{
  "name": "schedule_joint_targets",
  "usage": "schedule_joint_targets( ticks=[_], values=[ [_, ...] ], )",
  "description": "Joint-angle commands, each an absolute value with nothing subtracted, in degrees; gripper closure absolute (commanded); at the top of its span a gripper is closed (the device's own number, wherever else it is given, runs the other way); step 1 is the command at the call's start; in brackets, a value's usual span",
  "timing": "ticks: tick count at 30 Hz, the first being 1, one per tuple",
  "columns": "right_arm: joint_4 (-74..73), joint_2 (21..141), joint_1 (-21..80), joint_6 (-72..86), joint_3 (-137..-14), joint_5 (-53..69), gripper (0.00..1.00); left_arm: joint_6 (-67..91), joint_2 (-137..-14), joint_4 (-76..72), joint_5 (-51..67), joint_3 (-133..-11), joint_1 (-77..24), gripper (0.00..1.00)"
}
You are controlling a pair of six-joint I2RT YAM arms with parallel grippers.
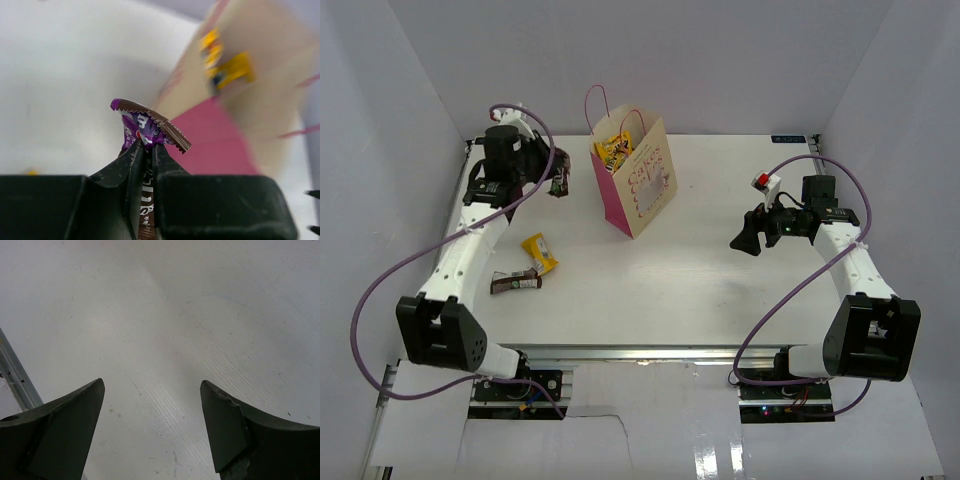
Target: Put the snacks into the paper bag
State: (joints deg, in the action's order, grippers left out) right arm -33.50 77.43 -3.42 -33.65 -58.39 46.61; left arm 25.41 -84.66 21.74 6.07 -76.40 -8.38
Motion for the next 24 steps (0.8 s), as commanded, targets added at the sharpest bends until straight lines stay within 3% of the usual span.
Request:
schedule_joint_targets(
  ticks=[1,12,15,16,20,24],
  values=[
    [-34.5,77.2,-3.8,-34.7,-60.8,47.4,0.17,27.9,-80.9,12.7,14.1,-79.2,-8.6,0.93],
    [-34.9,76.6,-3.8,-35.2,-60.3,48.2,0.18,30.4,-101.6,10.0,21.0,-106.2,-14.1,0.88],
    [-34.8,75.8,-3.8,-35.3,-59.6,48.1,0.18,31.3,-107.3,11.2,20.1,-111.9,-15.7,0.79],
    [-34.8,75.6,-3.8,-35.3,-59.3,48.0,0.18,31.6,-109.2,12.0,19.8,-112.7,-16.3,0.65],
    [-34.9,74.7,-3.8,-35.9,-58.4,47.6,0.18,31.6,-110.2,13.9,17.7,-115.8,-17.3,0.38],
    [-35.1,74.5,-3.8,-36.6,-58.0,48.2,0.18,27.3,-106.3,16.4,14.3,-116.5,-17.3,0.30]
  ],
)
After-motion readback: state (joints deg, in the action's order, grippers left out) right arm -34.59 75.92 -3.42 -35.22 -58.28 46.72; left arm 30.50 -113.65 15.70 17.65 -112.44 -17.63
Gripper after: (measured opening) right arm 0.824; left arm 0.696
